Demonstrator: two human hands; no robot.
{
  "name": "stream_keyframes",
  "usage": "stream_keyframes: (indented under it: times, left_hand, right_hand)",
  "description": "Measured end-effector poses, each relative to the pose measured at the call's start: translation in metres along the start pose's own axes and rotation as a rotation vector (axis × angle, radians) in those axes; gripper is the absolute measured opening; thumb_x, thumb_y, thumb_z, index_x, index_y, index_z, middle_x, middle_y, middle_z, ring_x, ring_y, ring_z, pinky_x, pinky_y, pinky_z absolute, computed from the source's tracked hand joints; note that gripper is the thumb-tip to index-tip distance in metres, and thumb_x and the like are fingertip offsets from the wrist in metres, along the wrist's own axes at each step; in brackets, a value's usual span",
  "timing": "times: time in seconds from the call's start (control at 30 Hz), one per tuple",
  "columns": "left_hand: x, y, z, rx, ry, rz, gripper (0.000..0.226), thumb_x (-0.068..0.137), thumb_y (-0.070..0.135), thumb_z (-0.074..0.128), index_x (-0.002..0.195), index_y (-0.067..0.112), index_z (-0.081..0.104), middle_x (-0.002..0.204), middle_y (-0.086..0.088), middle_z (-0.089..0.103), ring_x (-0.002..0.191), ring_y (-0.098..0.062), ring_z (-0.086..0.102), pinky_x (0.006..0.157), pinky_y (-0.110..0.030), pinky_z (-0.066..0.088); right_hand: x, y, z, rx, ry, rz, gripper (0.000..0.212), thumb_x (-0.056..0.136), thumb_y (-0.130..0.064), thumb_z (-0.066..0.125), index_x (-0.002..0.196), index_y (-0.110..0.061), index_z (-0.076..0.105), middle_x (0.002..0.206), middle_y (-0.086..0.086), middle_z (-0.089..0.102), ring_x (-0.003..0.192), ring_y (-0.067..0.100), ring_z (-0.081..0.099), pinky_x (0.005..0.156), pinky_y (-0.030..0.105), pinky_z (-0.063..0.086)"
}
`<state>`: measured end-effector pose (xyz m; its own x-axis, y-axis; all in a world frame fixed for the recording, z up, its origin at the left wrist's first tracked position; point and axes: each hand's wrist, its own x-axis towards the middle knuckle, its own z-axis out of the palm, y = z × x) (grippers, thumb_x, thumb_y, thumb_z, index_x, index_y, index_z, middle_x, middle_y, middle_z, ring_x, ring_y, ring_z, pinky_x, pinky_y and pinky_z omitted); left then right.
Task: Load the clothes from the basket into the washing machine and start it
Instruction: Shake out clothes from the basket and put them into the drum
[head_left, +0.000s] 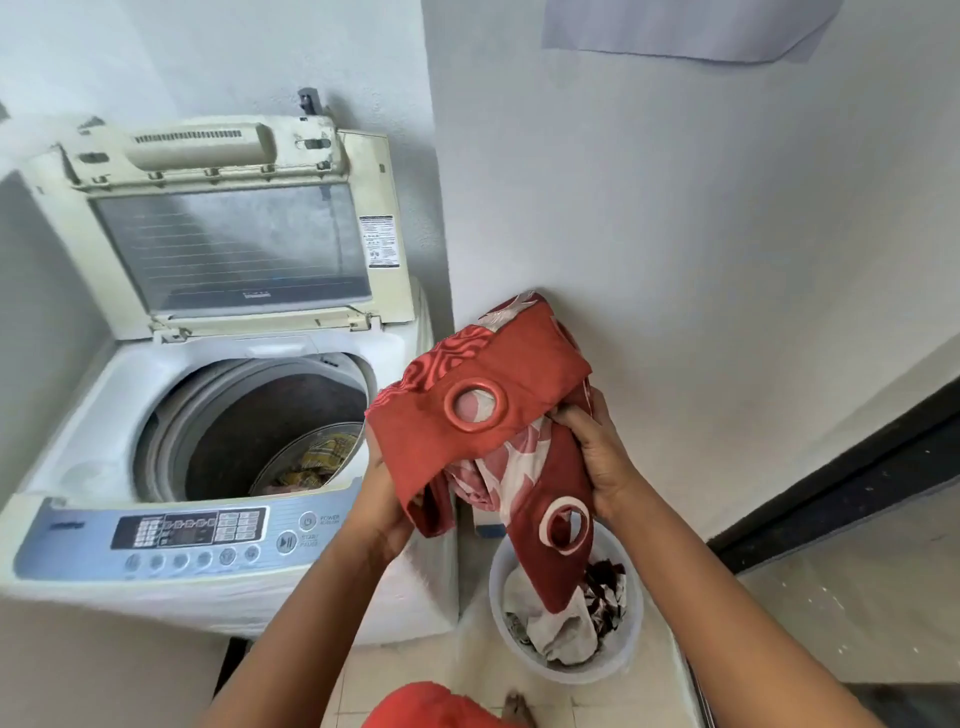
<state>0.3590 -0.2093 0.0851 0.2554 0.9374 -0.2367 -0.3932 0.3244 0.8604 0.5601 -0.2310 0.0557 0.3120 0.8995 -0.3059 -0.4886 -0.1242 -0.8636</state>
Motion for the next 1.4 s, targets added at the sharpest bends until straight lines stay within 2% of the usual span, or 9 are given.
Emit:
stream_keyframes:
  times: [0.1, 0.2, 0.37, 0.5, 0.63, 0.73, 0.9, 1.0, 1.4]
  left_hand:
    - [0.004, 0.014, -0.038, -0.009, 0.120, -0.015, 0.069, 0.075, 0.051, 0.076, 0.130, 0.013, 0.058, 0.107, -0.005, 0.075, 0.089, -0.015, 0.071, 0.079, -0.036, 0.058]
    - [0.013, 0.033, -0.066, -0.124, 0.135, -0.010, 0.038, 0.103, 0.024, 0.035, 0.097, 0.017, 0.072, 0.085, -0.001, 0.075, 0.079, -0.016, 0.069, 0.066, -0.024, 0.056]
    - [0.024, 0.079, -0.105, -0.236, 0.144, 0.028, 0.081, 0.088, 0.074, 0.032, 0.135, 0.015, 0.060, 0.136, -0.014, 0.062, 0.125, -0.030, 0.060, 0.104, -0.048, 0.048]
    - [0.046, 0.115, -0.138, -0.066, 0.107, 0.050, 0.062, 0.091, 0.044, 0.062, 0.137, 0.003, 0.056, 0.127, -0.011, 0.067, 0.117, -0.027, 0.066, 0.097, -0.042, 0.055]
    - [0.073, 0.147, -0.184, -0.143, 0.155, 0.087, 0.079, 0.058, 0.037, 0.088, 0.125, 0.013, 0.054, 0.128, -0.012, 0.062, 0.117, -0.026, 0.060, 0.096, -0.039, 0.053]
    - [0.096, 0.172, -0.212, -0.114, 0.202, 0.188, 0.048, 0.070, 0.018, 0.074, 0.112, 0.018, 0.051, 0.109, -0.005, 0.068, 0.098, -0.019, 0.065, 0.082, -0.032, 0.056]
    - [0.140, 0.182, -0.255, -0.041, 0.227, 0.162, 0.064, 0.086, 0.000, 0.060, 0.138, 0.033, 0.044, 0.120, -0.008, 0.068, 0.103, -0.026, 0.064, 0.087, -0.040, 0.051]
    - [0.161, 0.164, -0.281, 0.042, 0.261, 0.066, 0.076, 0.092, -0.010, 0.047, 0.148, 0.040, 0.034, 0.137, -0.006, 0.060, 0.117, -0.027, 0.065, 0.090, -0.041, 0.056]
    - [0.197, 0.072, -0.360, 0.312, 0.275, -0.501, 0.059, 0.089, -0.019, 0.042, 0.134, 0.018, 0.054, 0.114, -0.015, 0.070, 0.095, -0.031, 0.071, 0.071, -0.040, 0.059]
  right_hand:
    - [0.012, 0.007, 0.024, 0.009, -0.056, 0.041, 0.051, 0.068, -0.022, 0.076, 0.116, -0.025, 0.057, 0.108, 0.014, 0.071, 0.093, 0.031, 0.071, 0.083, 0.046, 0.056]
    - [0.023, 0.010, 0.056, -0.007, -0.109, 0.057, 0.054, 0.072, -0.023, 0.075, 0.122, -0.023, 0.054, 0.113, 0.017, 0.070, 0.096, 0.032, 0.070, 0.086, 0.049, 0.056]
    - [0.041, 0.016, 0.120, -0.041, -0.191, 0.072, 0.059, 0.068, -0.020, 0.076, 0.123, -0.022, 0.053, 0.108, 0.014, 0.072, 0.092, 0.030, 0.071, 0.081, 0.047, 0.058]
    - [0.056, 0.030, 0.176, -0.059, -0.230, 0.066, 0.061, 0.063, -0.019, 0.079, 0.119, -0.021, 0.056, 0.099, 0.015, 0.072, 0.088, 0.030, 0.070, 0.085, 0.049, 0.057]
    - [0.075, 0.041, 0.233, 0.006, -0.264, 0.104, 0.056, 0.065, -0.020, 0.078, 0.116, -0.025, 0.056, 0.087, 0.008, 0.071, 0.081, 0.025, 0.069, 0.083, 0.048, 0.057]
    - [0.096, 0.051, 0.275, 0.034, -0.277, 0.108, 0.059, 0.072, -0.020, 0.075, 0.127, -0.024, 0.054, 0.102, 0.010, 0.072, 0.092, 0.029, 0.070, 0.087, 0.050, 0.057]
    - [0.137, 0.089, 0.316, 0.020, -0.233, 0.163, 0.065, 0.071, -0.025, 0.079, 0.131, -0.029, 0.054, 0.117, 0.016, 0.070, 0.106, 0.037, 0.068, 0.093, 0.057, 0.053]
    - [0.151, 0.122, 0.323, -0.077, -0.190, 0.221, 0.070, 0.064, -0.028, 0.082, 0.128, -0.030, 0.055, 0.113, 0.014, 0.072, 0.103, 0.036, 0.069, 0.092, 0.056, 0.054]
    - [0.181, 0.234, 0.314, -0.643, -0.012, 0.464, 0.067, 0.076, -0.032, 0.078, 0.131, -0.024, 0.040, 0.116, 0.004, 0.063, 0.101, 0.024, 0.065, 0.094, 0.041, 0.054]
